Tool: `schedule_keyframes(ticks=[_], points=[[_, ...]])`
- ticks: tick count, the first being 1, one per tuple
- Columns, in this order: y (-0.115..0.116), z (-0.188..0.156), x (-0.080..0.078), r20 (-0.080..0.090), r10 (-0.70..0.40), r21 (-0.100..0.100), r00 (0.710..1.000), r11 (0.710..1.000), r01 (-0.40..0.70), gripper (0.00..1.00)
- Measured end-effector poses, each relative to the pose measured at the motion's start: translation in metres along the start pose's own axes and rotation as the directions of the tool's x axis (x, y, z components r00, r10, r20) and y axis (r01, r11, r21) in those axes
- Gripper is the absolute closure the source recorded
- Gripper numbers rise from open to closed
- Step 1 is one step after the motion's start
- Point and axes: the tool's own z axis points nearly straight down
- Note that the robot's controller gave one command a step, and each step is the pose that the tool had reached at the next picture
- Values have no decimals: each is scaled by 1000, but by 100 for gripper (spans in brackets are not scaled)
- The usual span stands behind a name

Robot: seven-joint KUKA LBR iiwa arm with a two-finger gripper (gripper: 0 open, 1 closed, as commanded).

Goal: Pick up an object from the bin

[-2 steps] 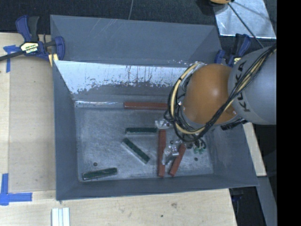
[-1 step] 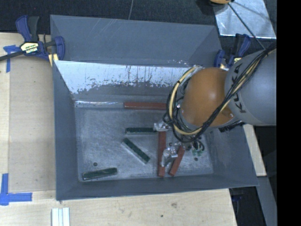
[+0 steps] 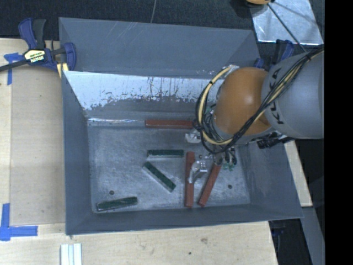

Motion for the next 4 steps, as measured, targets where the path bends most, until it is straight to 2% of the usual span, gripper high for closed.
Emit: schedule_keyframes(ticks=[1, 2, 3, 4], points=[[-23, 21, -16, -9, -217, -17, 976, 976, 217, 100], [-23, 21, -16, -9, -217, -17, 976, 976, 216, 0], [-23, 21, -16, -8, -216, -17, 976, 976, 216, 0], [39, 23, -54, 11, -183, -5, 983, 983, 183, 100]])
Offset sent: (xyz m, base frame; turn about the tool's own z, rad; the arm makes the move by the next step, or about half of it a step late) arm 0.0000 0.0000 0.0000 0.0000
